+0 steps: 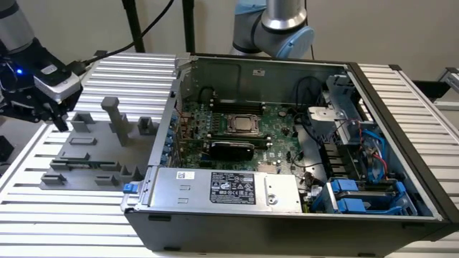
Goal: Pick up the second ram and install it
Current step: 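Pick up the second ram and move it above second insertion slot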
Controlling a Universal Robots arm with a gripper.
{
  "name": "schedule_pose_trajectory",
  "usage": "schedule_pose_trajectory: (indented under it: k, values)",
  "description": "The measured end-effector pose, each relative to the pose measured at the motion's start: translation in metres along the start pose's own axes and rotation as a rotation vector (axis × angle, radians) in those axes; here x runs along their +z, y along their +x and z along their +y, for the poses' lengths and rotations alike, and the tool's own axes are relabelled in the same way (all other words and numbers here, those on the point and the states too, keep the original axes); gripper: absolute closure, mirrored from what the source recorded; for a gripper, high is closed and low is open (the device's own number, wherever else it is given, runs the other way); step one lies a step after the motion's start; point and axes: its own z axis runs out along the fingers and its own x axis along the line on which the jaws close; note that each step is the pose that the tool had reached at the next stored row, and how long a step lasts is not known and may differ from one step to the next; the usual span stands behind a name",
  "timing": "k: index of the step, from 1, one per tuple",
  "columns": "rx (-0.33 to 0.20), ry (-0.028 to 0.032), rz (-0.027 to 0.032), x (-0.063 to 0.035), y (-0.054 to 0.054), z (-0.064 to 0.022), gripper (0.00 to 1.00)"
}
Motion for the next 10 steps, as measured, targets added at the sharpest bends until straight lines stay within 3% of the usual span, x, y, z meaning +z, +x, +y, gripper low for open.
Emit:
schedule_pose_trajectory:
  k: [10]
  values:
    - [-0.183,0.0069,0.003,0.0058,0.0,-0.0002,1.0]
